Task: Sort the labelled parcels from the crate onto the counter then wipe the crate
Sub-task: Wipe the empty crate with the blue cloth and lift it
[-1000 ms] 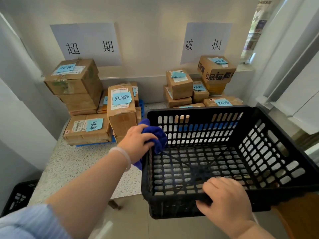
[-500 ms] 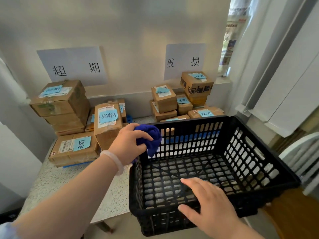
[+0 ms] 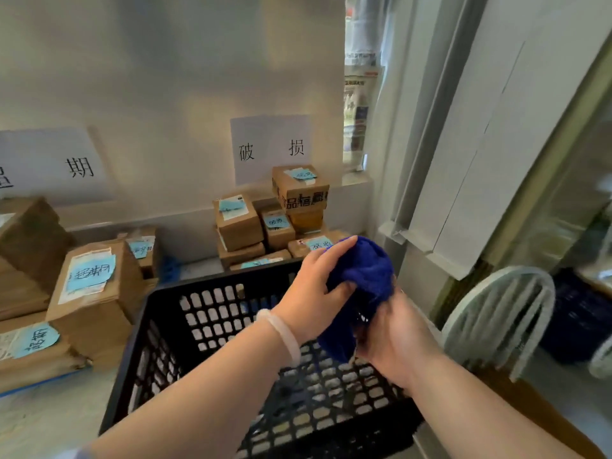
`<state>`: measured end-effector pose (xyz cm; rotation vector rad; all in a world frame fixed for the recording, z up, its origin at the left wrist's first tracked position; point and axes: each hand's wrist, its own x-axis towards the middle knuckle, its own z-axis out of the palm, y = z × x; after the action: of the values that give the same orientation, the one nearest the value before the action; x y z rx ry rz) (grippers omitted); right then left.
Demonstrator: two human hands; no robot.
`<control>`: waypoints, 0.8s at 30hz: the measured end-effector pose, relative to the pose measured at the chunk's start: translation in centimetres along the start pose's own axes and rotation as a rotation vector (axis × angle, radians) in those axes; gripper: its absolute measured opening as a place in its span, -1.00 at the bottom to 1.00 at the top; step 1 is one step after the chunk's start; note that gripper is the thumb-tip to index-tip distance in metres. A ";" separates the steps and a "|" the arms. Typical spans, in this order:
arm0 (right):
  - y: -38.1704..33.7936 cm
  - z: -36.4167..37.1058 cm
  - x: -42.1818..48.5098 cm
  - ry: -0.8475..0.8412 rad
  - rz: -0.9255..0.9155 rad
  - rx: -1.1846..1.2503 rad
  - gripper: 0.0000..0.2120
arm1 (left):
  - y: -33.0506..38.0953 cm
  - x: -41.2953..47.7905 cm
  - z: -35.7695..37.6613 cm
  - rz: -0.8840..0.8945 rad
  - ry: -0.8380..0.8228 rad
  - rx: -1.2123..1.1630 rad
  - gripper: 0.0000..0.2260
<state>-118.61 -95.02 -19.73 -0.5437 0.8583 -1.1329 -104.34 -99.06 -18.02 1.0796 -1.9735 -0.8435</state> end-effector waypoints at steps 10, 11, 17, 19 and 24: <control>-11.6 -13.5 5.5 0.260 -0.213 -0.235 -0.66 | 1.4 13.1 11.8 -0.180 -0.146 0.049 -0.39; -12.2 -14.5 6.3 0.276 -0.220 -0.263 -0.65 | 1.1 14.2 12.7 -0.195 -0.142 0.063 -0.40; -14.7 -18.1 11.4 0.240 -0.122 -0.393 -0.65 | -1.3 19.2 15.7 -0.290 -0.201 0.246 -0.36; -15.3 -18.1 13.0 0.185 -0.014 -0.540 -0.61 | -1.8 20.0 15.1 -0.277 -0.186 0.414 -0.35; -14.1 -17.3 15.2 0.142 0.078 -1.093 -0.35 | -2.8 17.5 11.6 -0.294 -0.092 0.622 -0.39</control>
<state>-137.90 -113.45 -23.73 -1.3082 1.5982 -0.5488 -119.57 -113.38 -21.49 1.7423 -2.2545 -0.4225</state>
